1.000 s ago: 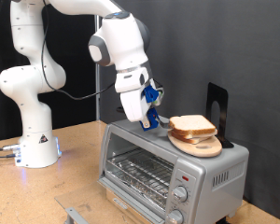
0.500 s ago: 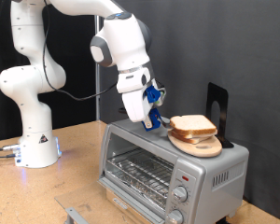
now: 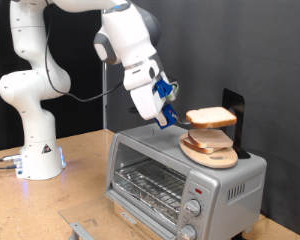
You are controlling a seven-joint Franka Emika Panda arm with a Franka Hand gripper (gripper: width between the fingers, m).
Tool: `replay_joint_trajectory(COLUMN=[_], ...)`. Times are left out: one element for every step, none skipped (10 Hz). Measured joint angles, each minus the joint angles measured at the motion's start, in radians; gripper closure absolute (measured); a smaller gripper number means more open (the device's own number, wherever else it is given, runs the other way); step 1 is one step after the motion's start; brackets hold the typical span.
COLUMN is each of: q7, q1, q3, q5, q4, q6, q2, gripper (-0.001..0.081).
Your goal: Make a piece of toast with the oven
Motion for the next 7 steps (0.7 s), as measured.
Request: replay_joint_trajectory(q7=[-0.005, -0.012, -0.016, -0.016, -0.02, -0.034, -0.054], q1=[-0.002, -0.003, -0.006, -0.006, -0.005, -0.005, -0.006], q3=[-0.004, -0.011, -0.016, -0.015, -0.015, -0.019, -0.031], q5=[0.0, 0.0, 0.0, 0.0, 0.004, 0.018, 0.03], q4=[-0.004, -0.008, -0.012, -0.012, -0.016, -0.028, -0.05], q6=[-0.023, -0.06, -0.095, -0.088, -0.08, -0.067, -0.061], q2=[-0.019, -0.037, -0.056, -0.052, -0.051, -0.056, -0.07], gripper=[0.0414, 0.0414, 0.0414, 0.0414, 0.0414, 0.0414, 0.0414])
